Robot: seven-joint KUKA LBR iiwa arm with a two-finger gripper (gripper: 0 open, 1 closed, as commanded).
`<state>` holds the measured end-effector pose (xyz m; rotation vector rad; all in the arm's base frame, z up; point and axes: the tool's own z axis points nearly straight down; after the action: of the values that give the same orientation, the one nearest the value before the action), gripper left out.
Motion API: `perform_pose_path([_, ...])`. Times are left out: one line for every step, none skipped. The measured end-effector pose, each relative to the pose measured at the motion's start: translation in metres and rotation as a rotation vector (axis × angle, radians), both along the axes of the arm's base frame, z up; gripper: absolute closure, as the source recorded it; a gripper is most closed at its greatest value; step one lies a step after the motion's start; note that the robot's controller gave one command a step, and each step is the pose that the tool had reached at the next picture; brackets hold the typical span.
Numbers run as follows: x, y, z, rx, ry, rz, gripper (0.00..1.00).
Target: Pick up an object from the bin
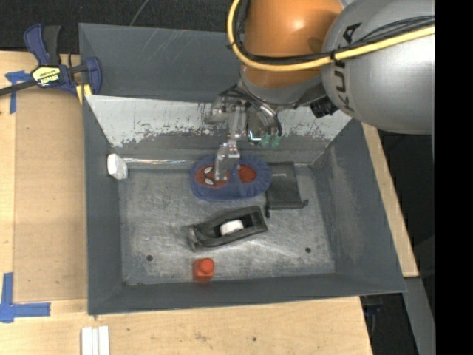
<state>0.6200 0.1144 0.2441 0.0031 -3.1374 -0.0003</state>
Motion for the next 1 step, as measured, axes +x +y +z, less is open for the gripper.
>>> perform_pose_path([-0.0183,-0.0566,-0.1075,0.004,-0.011,0.261,0.0])
